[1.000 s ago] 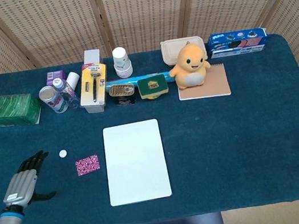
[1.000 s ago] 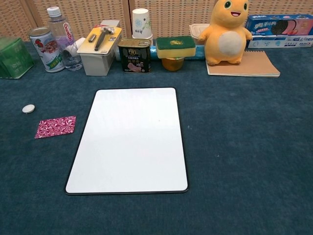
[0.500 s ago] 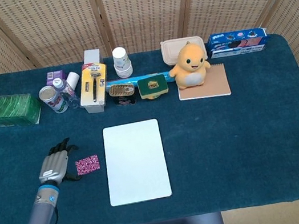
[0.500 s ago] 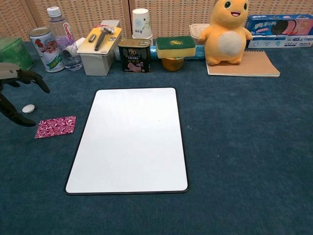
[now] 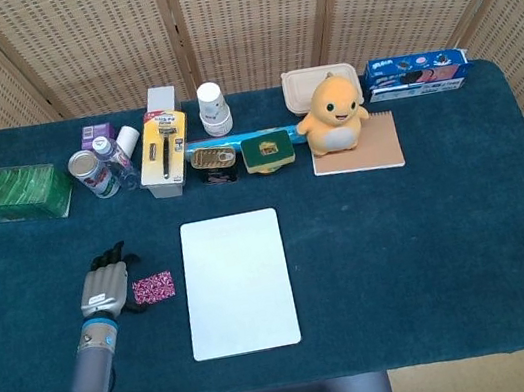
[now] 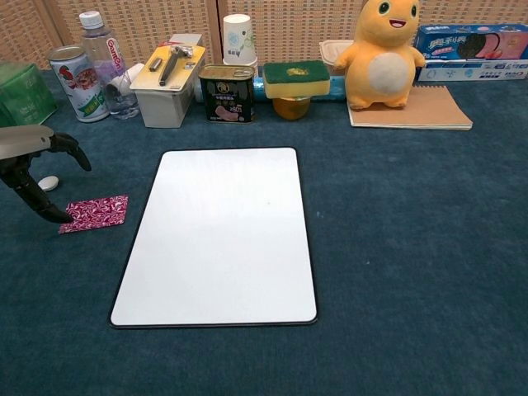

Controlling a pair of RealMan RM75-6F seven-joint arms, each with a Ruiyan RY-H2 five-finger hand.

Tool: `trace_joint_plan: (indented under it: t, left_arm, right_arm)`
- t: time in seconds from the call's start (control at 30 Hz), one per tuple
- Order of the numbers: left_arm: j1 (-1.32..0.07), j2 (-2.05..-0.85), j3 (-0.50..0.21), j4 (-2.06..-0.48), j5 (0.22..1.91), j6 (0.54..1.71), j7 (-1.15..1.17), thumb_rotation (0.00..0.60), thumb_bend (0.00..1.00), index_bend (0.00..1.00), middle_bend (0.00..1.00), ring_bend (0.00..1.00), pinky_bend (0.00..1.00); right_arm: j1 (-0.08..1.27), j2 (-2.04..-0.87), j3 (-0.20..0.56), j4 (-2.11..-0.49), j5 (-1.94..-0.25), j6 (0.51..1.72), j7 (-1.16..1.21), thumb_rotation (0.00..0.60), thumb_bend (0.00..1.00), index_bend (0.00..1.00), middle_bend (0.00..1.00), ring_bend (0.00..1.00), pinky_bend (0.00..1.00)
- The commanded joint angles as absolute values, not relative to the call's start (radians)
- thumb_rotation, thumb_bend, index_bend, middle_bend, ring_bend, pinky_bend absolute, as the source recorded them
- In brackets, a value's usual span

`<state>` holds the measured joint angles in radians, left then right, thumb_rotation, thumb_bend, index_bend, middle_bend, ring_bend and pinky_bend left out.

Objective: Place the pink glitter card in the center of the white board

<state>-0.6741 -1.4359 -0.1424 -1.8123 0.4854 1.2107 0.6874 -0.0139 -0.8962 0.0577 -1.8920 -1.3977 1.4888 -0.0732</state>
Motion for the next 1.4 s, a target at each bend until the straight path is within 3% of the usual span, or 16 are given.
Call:
trace_joint_plan:
  t: [0.03,1.03,1.4]
  left_arm:
    - [-0.676,-1.447,-0.137,-1.802,0.49,1.204,0.685,0.6,0.14,0.23,0.0,0.0,0.05]
    - [-0.703,-1.522,-0.113,-1.749,0.465,1.239,0.761,0.6,0.14,0.25,0.0,0.0,0.05]
    - [-0.708,-1.532,-0.119,-1.74,0.444,1.241,0.779,0.6,0.19,0.39,0.0,0.0,0.05]
  right_arm:
    - [-0.014,-0.896,0.055,-1.893,-1.401,1.488,-0.074,0.6,0.02,0.0,0.0,0.0,0.0]
    - [-0.01,-0.887,0.055,-1.894,-1.395,1.478,-0.056,0.6,0.02,0.0,0.0,0.0,0.0]
    - [-0.009,-0.884,0.053,-1.894,-1.395,1.474,-0.051,0.6,0.02,0.0,0.0,0.0,0.0]
